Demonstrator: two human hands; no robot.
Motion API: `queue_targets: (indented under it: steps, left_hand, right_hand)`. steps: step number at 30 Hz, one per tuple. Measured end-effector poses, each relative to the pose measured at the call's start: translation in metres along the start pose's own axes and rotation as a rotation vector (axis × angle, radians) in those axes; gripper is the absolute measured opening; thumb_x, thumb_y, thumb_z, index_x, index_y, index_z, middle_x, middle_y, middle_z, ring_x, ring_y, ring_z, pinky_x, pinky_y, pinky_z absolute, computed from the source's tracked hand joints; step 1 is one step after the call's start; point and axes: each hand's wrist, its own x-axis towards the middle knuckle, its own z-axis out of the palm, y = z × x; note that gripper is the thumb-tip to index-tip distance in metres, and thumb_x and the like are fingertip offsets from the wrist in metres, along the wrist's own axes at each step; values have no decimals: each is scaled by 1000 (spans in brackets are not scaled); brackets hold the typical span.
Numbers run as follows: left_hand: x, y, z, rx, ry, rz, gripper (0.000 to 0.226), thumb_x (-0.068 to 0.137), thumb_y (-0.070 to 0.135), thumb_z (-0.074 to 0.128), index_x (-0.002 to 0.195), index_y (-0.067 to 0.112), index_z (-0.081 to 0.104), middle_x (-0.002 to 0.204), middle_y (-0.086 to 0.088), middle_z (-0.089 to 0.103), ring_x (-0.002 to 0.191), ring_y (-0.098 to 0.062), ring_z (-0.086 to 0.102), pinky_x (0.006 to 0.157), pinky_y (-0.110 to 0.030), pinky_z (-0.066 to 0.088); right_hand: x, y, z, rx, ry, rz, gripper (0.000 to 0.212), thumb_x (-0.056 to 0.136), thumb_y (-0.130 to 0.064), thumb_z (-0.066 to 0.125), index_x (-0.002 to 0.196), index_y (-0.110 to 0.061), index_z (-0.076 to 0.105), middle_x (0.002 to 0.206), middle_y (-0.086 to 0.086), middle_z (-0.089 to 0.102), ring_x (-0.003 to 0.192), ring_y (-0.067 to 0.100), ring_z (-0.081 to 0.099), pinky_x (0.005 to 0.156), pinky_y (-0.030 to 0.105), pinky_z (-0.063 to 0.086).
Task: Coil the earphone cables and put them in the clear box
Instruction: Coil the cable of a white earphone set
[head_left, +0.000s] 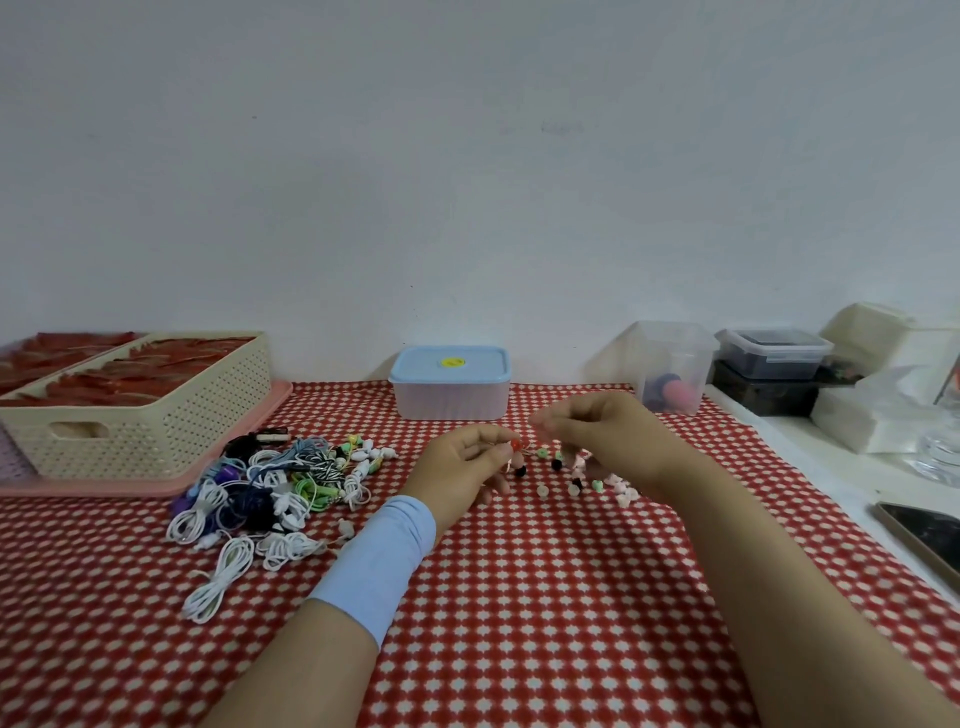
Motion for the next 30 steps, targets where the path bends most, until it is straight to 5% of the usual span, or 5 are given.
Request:
queue_targets:
  steps: [7,30]
  left_hand:
    - [1,0,1,-169,12,-20,19,98,13,57,110,13,71,87,-1,75,67,-12,61,65,-26,51]
    - [-2,5,-1,-332,-2,-48,16,95,8,59,98,3,74,79,-5,70,61,-8,57,57,-18,50]
  right_hand:
    - [3,1,23,380,-12,6,13,95,-14,65,100,-11,77,82,4,72,64,10,56,45,19,37]
    - [1,1,27,401,-96,-17,19,98,-13,60,94,-10,78,85,11,74,66,15,64,45,24,46]
